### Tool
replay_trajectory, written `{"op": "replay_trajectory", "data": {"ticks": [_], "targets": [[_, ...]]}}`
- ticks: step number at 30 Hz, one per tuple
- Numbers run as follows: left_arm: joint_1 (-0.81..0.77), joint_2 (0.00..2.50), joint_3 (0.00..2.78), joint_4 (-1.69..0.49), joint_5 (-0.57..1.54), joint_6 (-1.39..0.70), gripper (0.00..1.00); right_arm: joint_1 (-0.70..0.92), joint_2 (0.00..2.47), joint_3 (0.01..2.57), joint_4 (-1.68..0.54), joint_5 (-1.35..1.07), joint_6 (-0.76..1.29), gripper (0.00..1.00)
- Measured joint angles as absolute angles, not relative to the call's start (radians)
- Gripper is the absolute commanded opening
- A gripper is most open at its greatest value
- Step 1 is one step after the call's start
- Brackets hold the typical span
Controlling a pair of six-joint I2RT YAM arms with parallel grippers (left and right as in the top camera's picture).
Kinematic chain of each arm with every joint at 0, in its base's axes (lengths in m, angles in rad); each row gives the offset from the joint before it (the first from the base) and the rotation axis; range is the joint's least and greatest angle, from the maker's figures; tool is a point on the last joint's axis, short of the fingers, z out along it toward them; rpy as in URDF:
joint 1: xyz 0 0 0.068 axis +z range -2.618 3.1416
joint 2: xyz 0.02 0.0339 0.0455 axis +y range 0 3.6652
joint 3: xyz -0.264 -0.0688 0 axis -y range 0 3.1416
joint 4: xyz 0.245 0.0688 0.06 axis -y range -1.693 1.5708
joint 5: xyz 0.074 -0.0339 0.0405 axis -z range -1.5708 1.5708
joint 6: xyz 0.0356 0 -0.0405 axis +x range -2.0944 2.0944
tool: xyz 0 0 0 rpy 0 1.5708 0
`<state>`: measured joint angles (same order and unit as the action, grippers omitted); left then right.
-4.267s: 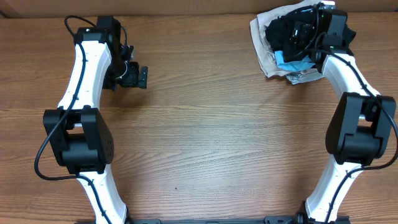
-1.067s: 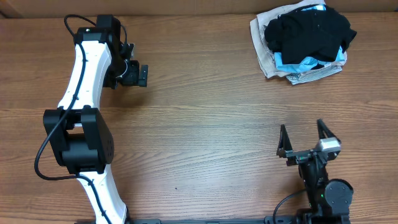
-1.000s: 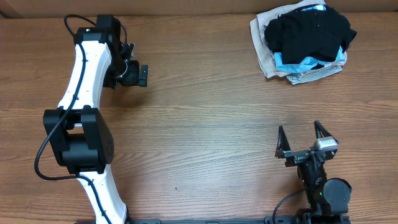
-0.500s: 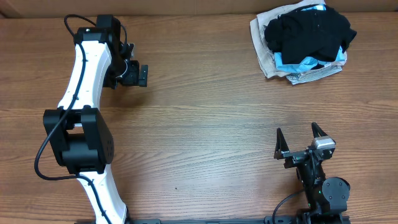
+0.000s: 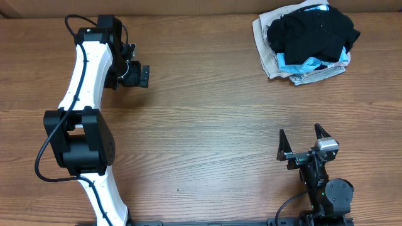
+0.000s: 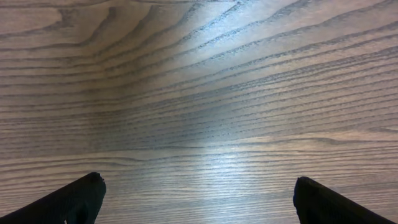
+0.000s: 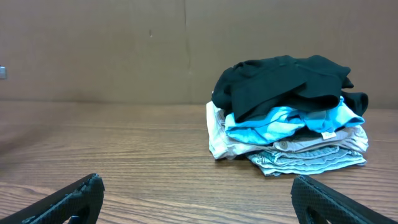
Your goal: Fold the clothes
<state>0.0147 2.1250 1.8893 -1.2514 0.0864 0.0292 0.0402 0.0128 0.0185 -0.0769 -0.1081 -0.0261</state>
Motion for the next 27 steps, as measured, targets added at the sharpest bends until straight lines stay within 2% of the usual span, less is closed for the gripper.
{"op": "replay_trajectory", "data": {"ticks": [6, 11, 12, 13, 14, 15, 19, 27], "targets": [[-0.024, 2.065, 1.880, -1.251, 0.085, 0.029, 0.99, 0.040, 0.013, 0.019, -0.077, -0.108, -0.027, 1.00], [-0.145, 1.856, 1.876, -1.245, 0.086, 0.029, 1.00, 0.040, 0.013, 0.019, -0.076, -0.108, -0.026, 1.00], [-0.178, 1.797, 1.876, -1.244, 0.086, 0.029, 0.92, 0.040, 0.013, 0.019, -0.076, -0.108, -0.026, 1.00], [-0.204, 1.746, 1.876, -1.242, 0.086, 0.030, 0.59, 0.040, 0.013, 0.019, -0.076, -0.108, -0.026, 1.00], [-0.231, 1.693, 1.876, -1.236, 0.080, 0.041, 0.57, 0.040, 0.013, 0.019, -0.077, -0.108, -0.026, 1.00], [-0.253, 1.641, 1.877, -1.226, 0.065, 0.046, 0.98, 0.040, 0.013, 0.019, -0.076, -0.108, -0.026, 1.00], [-0.271, 1.456, 1.880, -1.202, -0.010, 0.062, 1.00, 0.040, 0.013, 0.019, -0.076, -0.108, -0.027, 1.00], [-0.174, 1.192, 1.866, -1.171, -0.025, 0.062, 1.00, 0.040, 0.013, 0.019, -0.076, -0.108, -0.026, 1.00]]}}
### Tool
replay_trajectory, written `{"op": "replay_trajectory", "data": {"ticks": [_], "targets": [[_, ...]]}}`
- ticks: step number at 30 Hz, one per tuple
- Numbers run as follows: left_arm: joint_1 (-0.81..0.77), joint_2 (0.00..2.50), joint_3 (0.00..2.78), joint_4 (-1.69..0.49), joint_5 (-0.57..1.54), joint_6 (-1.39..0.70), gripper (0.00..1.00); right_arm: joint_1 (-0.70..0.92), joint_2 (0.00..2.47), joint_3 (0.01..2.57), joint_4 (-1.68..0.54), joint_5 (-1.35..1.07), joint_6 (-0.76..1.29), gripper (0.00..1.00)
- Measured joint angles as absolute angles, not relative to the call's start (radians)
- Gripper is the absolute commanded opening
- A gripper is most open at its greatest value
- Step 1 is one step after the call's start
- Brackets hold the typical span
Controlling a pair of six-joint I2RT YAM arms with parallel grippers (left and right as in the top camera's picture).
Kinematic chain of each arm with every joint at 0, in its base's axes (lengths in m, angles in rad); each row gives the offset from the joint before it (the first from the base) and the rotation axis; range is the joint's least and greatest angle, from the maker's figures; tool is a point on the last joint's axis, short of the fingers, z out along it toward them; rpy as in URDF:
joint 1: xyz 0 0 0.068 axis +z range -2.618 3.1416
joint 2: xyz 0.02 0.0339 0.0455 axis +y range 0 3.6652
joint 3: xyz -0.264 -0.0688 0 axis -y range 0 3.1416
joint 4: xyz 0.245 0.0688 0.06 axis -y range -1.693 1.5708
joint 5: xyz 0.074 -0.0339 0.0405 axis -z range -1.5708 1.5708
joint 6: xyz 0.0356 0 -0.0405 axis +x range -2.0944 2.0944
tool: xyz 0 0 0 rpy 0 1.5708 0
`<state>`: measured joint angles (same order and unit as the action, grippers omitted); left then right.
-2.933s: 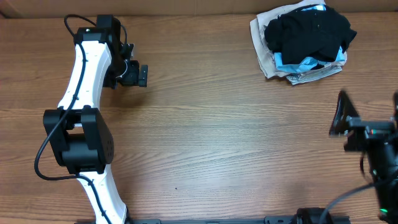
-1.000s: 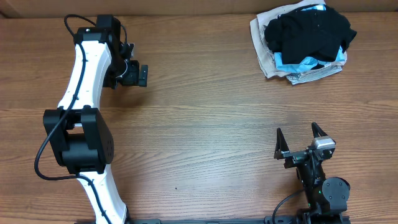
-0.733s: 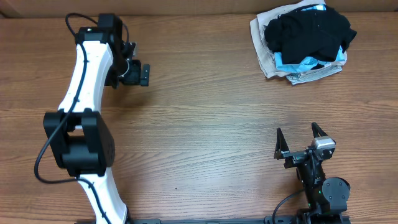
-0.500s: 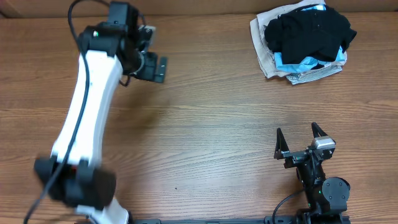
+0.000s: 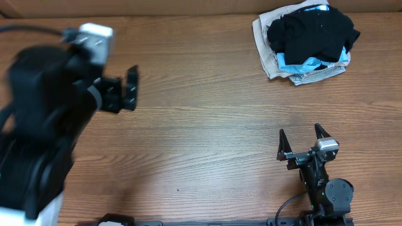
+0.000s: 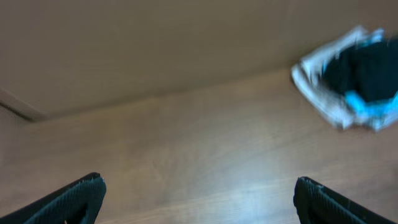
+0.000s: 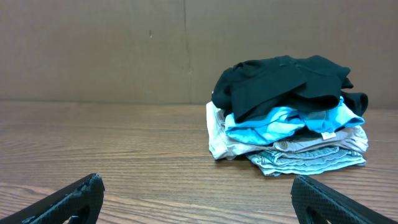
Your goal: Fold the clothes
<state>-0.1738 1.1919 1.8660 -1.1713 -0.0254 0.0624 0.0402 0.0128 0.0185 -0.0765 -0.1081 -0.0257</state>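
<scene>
A pile of clothes (image 5: 306, 43) lies at the table's far right corner, a black garment on top of blue, white and patterned ones. It also shows as the pile (image 7: 289, 115) in the right wrist view and, blurred, as the pile (image 6: 354, 81) in the left wrist view. My left gripper (image 5: 129, 88) is raised high over the left side of the table, open and empty, tilted toward the pile. My right gripper (image 5: 304, 139) rests open near the front right edge, facing the pile, nothing between its fingers.
A brown cardboard wall (image 7: 124, 50) runs along the back of the wooden table (image 5: 207, 125). The left arm's raised body (image 5: 44, 125) looms large and blurred over the table's left part.
The left arm has risen from low over the far left of the table and swung up; its camera now looks across the table at the pile. The right arm has not moved.
</scene>
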Motion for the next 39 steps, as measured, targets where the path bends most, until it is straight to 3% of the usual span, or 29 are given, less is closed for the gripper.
{"op": "replay_trajectory", "data": {"ticks": [5, 12, 24, 32, 39], "targets": [[-0.089, 0.939, 1.657, -0.970, 0.015, 0.062, 1.00, 0.040, 0.013, 0.019, -0.076, -0.108, -0.026, 1.00], [-0.019, 0.542, 1.109, -0.571, 0.080, 0.062, 1.00, 0.040, 0.013, 0.019, -0.077, -0.108, -0.026, 1.00], [0.015, 0.165, 0.247, 0.026, 0.184, 0.007, 1.00, 0.040, 0.013, 0.019, -0.076, -0.108, -0.026, 1.00], [0.016, 0.043, 0.041, 0.070, 0.195, -0.031, 1.00, 0.040, 0.013, 0.019, -0.077, -0.108, -0.026, 1.00], [0.016, 0.017, 0.010, -0.060, 0.189, -0.036, 1.00, 0.040, 0.013, 0.019, -0.077, -0.108, -0.026, 1.00]]}}
